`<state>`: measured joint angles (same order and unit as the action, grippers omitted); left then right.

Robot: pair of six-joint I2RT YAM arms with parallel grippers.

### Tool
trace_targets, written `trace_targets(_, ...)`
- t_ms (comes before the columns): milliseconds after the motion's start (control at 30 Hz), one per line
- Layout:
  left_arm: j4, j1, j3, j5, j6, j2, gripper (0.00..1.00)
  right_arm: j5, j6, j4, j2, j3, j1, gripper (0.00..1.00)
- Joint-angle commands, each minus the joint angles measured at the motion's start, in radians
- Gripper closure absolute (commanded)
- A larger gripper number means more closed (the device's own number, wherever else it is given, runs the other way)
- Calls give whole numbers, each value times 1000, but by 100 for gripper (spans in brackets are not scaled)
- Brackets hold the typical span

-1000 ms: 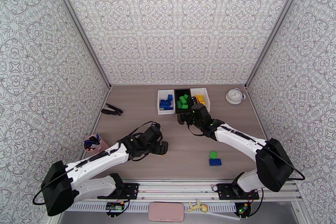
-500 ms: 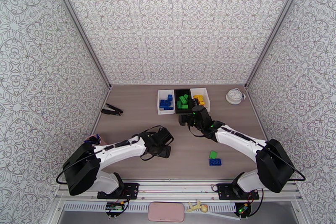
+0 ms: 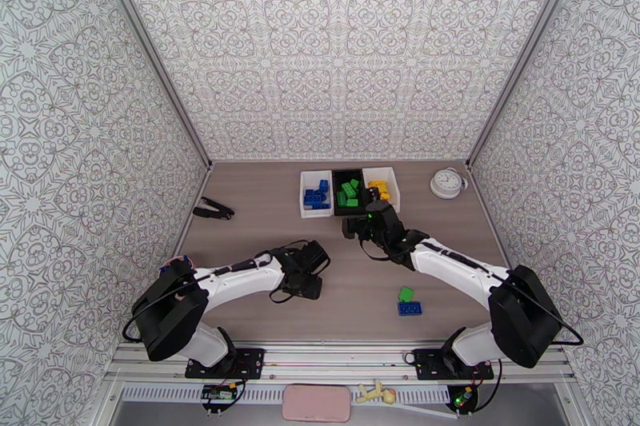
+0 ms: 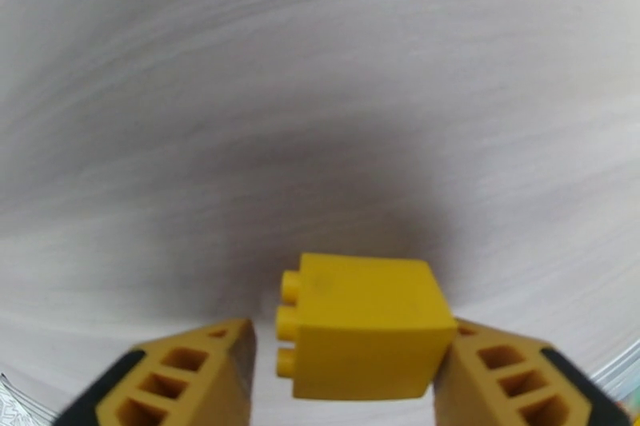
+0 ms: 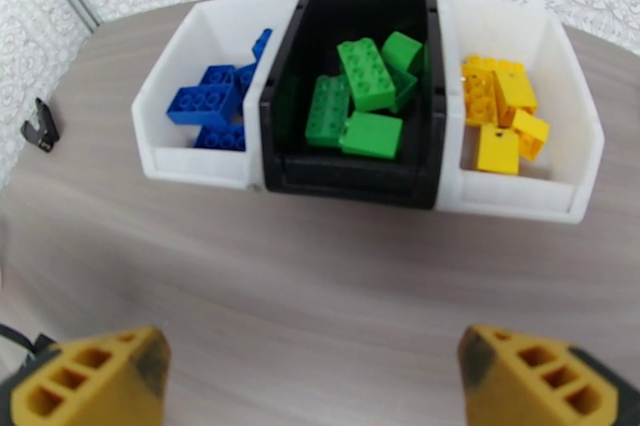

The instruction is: Sort the legos into containers by color

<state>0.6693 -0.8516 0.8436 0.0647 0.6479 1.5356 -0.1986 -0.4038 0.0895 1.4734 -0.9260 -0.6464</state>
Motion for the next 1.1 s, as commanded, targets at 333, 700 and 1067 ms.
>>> trace_targets(333,-17,10,23,29,-24,-47,59,-68,18,86,-79,13,4,1)
trace_targets(700,-202,10,19,31,-165,-206,60,-97,28,184,-303,102,4,0)
trace_targets(1067,-515,93,169,-32,-296,-105,60,-165,-26,295,-580,204,4,1)
